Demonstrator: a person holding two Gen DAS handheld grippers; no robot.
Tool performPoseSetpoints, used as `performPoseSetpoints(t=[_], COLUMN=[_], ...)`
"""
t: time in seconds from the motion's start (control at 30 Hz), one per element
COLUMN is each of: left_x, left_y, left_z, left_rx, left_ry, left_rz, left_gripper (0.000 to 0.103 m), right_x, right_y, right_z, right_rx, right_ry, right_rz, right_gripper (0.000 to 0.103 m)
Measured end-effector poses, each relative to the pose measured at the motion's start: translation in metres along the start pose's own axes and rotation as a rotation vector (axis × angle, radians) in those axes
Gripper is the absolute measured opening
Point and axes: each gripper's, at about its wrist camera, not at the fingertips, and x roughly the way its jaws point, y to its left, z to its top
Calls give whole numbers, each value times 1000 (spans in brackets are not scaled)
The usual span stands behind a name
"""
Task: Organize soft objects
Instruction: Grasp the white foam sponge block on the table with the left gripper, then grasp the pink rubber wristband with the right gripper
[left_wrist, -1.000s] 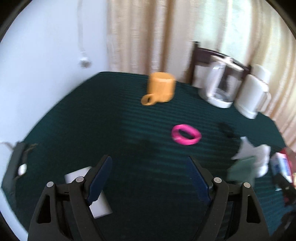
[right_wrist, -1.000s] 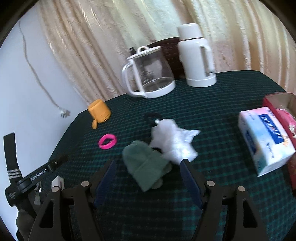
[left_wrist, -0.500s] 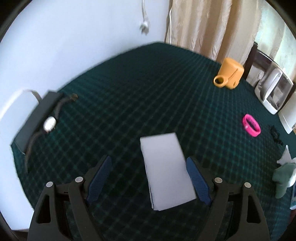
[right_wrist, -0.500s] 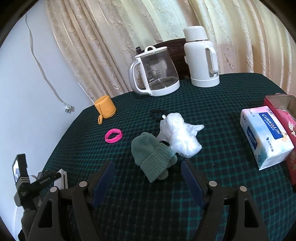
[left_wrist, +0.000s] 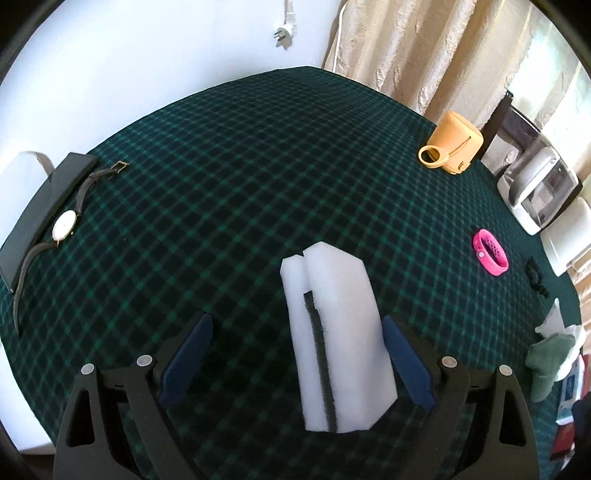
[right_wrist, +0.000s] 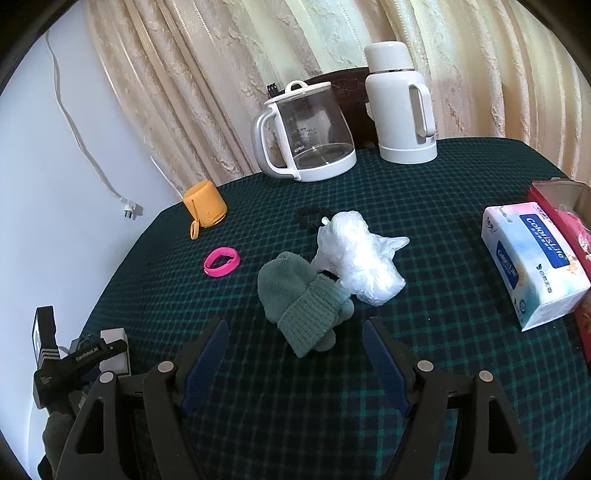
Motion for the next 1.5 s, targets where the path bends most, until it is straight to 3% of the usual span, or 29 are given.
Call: performPoseSetpoints(t=[0.17,0.23,0.37,0.4,0.57,0.87,1.07,1.5], left_x=[7,8,8,6,-5,-46,-42,-7], left_y=[-6,-10,-20,-24,-39,-69,-78,-73], left_z=[3,4,6,7,16,41,53,58], left_rx=[27,47,89,101,134,173,176,170], left_ry=[-3,-3,-2,-4,-58,-257,-279,-256], left_rz=[6,11,-32,-48,-43,-74,-78,-37], left_gripper=[92,84,44,42,42,43,43,43], right_x=[4,5,5,5,6,38,84,179], right_y=[2,3,8,9,20,63,88,122], right_z=[1,2,5,6,14,38,52,67], right_rx=[-4,-5,-22,-27,-70,-224,-324,-470], right_ry=[10,12,9,8,0,19,111,274], right_rz=[-3,-3,-4,-3,1,37,97,90], right_gripper=[79,79,78,79,78,80,82,82])
